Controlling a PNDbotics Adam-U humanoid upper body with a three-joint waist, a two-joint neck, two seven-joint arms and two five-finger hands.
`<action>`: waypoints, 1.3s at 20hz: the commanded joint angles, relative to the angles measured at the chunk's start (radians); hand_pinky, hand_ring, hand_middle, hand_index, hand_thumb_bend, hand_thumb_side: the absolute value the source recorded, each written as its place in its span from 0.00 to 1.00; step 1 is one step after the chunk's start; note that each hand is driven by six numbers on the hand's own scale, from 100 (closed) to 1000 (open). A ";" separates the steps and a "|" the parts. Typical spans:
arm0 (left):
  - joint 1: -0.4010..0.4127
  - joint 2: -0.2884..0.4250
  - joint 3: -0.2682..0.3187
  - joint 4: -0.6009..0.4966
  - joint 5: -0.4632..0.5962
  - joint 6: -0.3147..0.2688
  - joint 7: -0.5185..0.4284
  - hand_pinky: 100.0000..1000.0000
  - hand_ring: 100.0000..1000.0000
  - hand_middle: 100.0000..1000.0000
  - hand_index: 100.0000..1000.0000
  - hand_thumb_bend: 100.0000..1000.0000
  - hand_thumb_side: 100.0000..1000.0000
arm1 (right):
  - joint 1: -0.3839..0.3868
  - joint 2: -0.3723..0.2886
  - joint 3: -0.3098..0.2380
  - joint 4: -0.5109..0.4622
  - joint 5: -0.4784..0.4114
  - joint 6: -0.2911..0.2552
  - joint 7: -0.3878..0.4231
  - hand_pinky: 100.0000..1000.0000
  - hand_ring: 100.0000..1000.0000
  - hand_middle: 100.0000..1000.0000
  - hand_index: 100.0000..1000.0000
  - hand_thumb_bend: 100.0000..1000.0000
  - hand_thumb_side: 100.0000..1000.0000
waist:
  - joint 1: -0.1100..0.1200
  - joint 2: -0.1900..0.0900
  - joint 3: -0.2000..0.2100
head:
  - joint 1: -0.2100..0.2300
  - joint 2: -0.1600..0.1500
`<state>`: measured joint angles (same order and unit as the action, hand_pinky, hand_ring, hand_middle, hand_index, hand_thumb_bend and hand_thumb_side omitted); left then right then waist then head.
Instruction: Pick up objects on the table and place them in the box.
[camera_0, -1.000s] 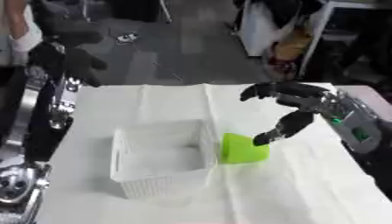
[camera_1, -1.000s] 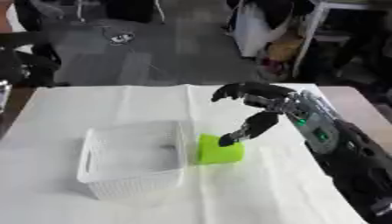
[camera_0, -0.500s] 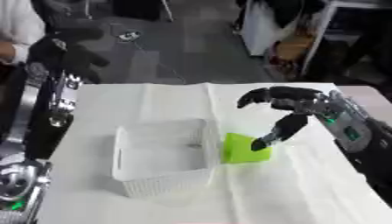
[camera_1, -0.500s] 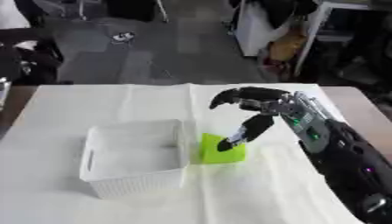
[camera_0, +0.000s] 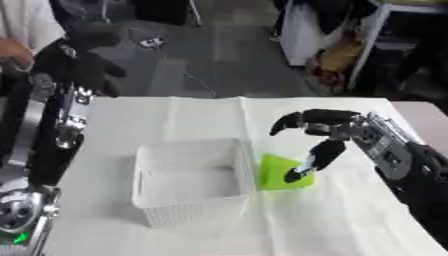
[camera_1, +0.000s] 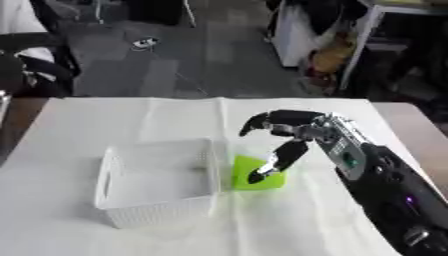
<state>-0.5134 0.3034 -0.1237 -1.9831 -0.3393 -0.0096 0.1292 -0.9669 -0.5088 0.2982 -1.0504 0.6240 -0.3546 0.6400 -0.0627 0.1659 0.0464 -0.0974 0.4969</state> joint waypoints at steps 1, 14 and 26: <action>-0.020 -0.004 -0.003 -0.017 0.005 -0.005 -0.001 0.41 0.54 0.73 0.82 0.16 0.98 | -0.034 -0.011 -0.018 0.002 0.012 -0.004 -0.008 0.91 0.92 0.87 0.90 0.78 0.64 | 0.002 -0.014 0.002 | -0.011 -0.016; -0.030 -0.015 -0.008 -0.017 0.010 -0.009 -0.006 0.41 0.53 0.73 0.82 0.16 0.98 | -0.038 0.014 -0.039 0.072 0.086 -0.007 0.005 0.91 0.91 0.84 0.88 0.78 0.60 | 0.002 0.000 0.018 | -0.025 -0.046; -0.040 -0.022 -0.009 -0.017 0.012 -0.011 -0.007 0.41 0.53 0.73 0.82 0.16 0.98 | -0.015 0.002 -0.039 0.081 0.110 -0.021 0.020 0.93 0.91 0.84 0.87 0.76 0.54 | 0.002 0.007 0.025 | -0.019 -0.045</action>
<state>-0.5369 0.2780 -0.1301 -1.9831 -0.3306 -0.0172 0.1217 -0.9696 -0.4763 0.2679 -0.9556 0.7304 -0.3731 0.6569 -0.0632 0.1857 0.0708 -0.1072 0.4620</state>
